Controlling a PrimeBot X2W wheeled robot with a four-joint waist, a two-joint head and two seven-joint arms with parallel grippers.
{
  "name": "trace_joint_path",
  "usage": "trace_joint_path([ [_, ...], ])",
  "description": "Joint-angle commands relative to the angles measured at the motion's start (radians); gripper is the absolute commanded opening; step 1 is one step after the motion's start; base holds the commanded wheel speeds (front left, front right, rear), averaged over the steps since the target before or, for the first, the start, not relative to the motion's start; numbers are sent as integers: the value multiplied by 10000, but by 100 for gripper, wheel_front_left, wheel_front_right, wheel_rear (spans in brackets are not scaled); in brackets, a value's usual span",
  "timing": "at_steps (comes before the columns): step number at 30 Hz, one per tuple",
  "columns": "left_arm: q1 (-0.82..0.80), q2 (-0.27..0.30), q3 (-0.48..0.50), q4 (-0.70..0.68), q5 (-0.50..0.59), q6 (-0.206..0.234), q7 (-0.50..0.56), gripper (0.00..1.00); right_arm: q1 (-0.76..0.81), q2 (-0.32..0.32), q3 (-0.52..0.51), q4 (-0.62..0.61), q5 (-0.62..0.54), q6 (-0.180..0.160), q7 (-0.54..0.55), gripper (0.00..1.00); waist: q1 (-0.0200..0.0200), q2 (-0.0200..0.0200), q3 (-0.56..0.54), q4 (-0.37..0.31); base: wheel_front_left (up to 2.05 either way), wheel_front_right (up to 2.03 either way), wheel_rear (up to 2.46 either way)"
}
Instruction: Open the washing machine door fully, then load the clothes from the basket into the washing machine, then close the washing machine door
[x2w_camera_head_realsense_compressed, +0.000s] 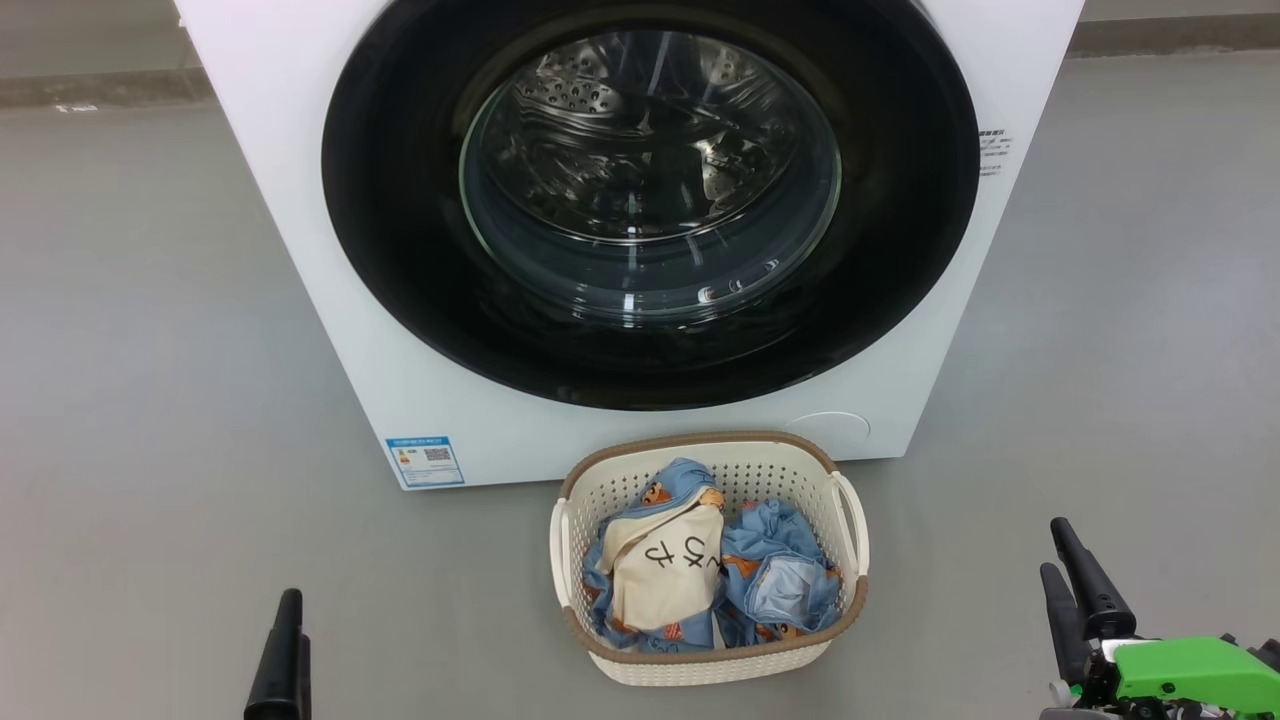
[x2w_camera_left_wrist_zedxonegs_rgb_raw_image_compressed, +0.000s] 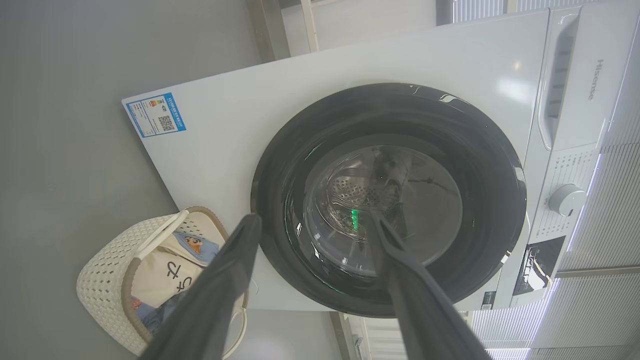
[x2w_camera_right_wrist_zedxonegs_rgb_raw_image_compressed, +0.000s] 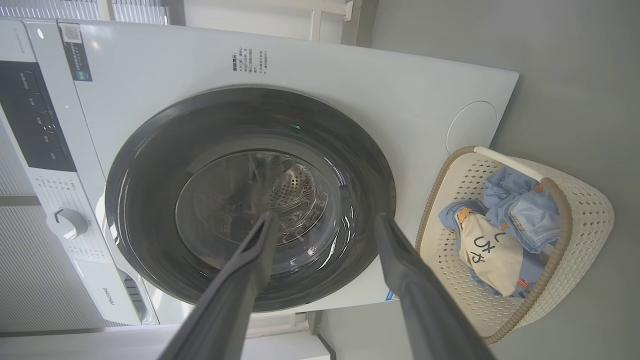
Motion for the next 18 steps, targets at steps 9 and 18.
trace_joint_path([
  [9,-290,167,-40,-533,1212,0,-338,100,-303,-284,263,-416,-735,33,-326,100,0,0,-5,-48,0,0,0],
  [18,-268,183,-111,-704,2433,0,-602,100,-304,-423,451,-495,-1681,37,-590,100,0,0,-2,-130,0,0,0],
])
